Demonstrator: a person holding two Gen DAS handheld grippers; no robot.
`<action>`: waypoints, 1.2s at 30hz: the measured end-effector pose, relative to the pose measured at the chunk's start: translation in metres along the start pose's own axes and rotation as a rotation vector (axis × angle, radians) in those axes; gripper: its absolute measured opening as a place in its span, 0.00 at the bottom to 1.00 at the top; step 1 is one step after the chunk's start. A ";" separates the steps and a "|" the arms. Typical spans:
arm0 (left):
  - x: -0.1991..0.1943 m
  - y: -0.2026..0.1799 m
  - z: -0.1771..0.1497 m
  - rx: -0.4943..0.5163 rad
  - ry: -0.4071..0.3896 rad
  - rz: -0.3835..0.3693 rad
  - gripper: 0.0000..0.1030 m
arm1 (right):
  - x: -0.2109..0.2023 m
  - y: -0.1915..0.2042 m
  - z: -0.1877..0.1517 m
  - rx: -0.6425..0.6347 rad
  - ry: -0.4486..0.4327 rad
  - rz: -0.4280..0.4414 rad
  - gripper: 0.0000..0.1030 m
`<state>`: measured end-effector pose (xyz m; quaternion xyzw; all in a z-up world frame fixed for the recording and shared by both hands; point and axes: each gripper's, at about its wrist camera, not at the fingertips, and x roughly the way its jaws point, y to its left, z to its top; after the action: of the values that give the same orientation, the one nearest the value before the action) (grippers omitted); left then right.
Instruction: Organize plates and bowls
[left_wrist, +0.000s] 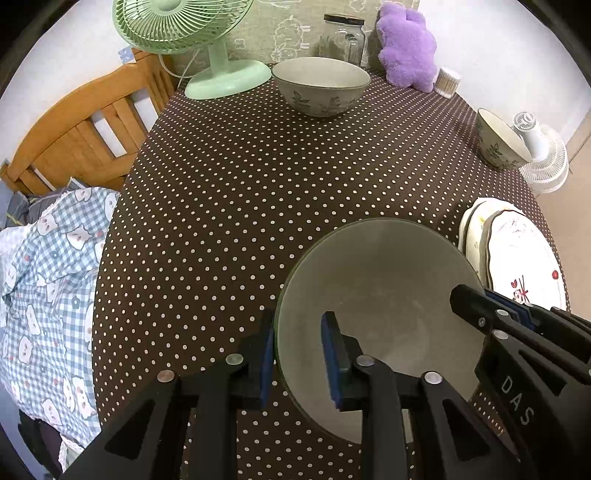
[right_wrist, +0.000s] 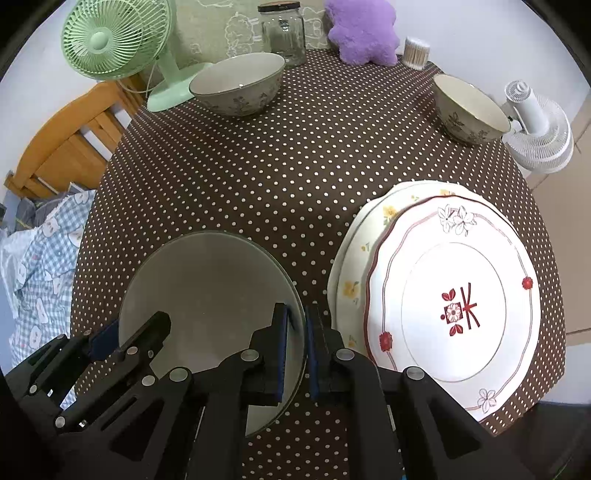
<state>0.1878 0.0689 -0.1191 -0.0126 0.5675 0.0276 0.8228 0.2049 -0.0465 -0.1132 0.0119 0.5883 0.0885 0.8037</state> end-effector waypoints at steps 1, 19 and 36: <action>0.000 0.000 -0.001 0.003 0.001 0.000 0.29 | 0.000 0.000 0.000 0.002 0.003 -0.002 0.13; -0.030 0.023 0.026 0.010 -0.073 -0.041 0.73 | -0.033 -0.002 0.017 0.034 -0.071 -0.069 0.54; -0.041 0.028 0.096 -0.040 -0.207 -0.019 0.91 | -0.056 -0.012 0.097 -0.013 -0.251 0.026 0.71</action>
<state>0.2614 0.1002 -0.0466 -0.0313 0.4788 0.0324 0.8768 0.2824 -0.0589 -0.0320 0.0252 0.4823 0.1005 0.8699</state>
